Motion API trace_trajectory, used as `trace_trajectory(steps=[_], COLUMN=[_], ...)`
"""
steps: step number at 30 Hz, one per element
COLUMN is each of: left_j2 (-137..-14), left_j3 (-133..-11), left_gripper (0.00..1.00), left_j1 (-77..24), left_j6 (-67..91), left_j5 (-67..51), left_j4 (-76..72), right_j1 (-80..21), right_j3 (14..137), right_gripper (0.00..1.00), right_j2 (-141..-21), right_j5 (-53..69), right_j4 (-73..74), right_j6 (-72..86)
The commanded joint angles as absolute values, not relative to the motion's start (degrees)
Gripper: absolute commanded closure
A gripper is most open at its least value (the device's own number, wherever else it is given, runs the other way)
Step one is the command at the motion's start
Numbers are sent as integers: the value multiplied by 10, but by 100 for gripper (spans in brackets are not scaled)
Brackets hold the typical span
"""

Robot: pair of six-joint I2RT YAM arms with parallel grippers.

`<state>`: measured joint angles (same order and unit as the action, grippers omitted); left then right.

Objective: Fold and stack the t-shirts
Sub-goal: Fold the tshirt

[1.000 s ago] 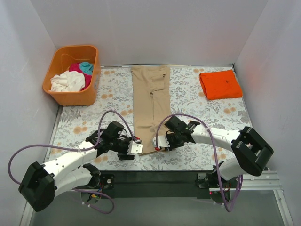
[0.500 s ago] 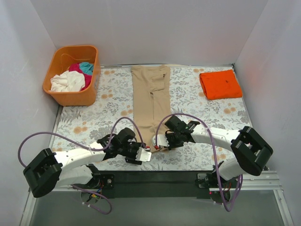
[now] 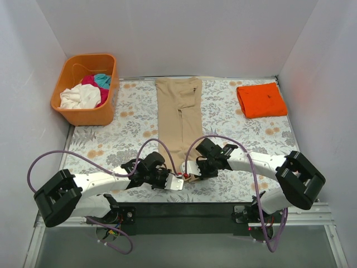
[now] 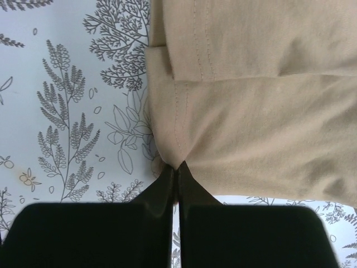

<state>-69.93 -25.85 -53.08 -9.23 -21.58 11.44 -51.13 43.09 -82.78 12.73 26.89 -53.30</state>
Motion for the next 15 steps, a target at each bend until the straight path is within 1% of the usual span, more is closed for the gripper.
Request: trace_trajectory(steps=[1, 2, 3, 8, 15], left_j2=[-699, -697, -690, -632, -563], left_j3=[-247, -248, -250, -266, -320], left_gripper=[91, 97, 100, 100, 100], left_j1=[-533, -533, -533, -532, -533], left_j6=[-98, -97, -96, -84, -70], left_j5=[-173, -167, -166, -191, -271], left_j4=[165, 177, 184, 234, 317], right_j1=[-519, -520, -520, -525, -548], right_j3=[417, 417, 418, 426, 446], right_gripper=[99, 99, 99, 99, 99], right_j2=[-814, -807, -803, -782, -747], right_j5=[156, 159, 160, 165, 184], right_j4=[312, 315, 317, 337, 366], right_j6=[-516, -515, -514, -503, -469])
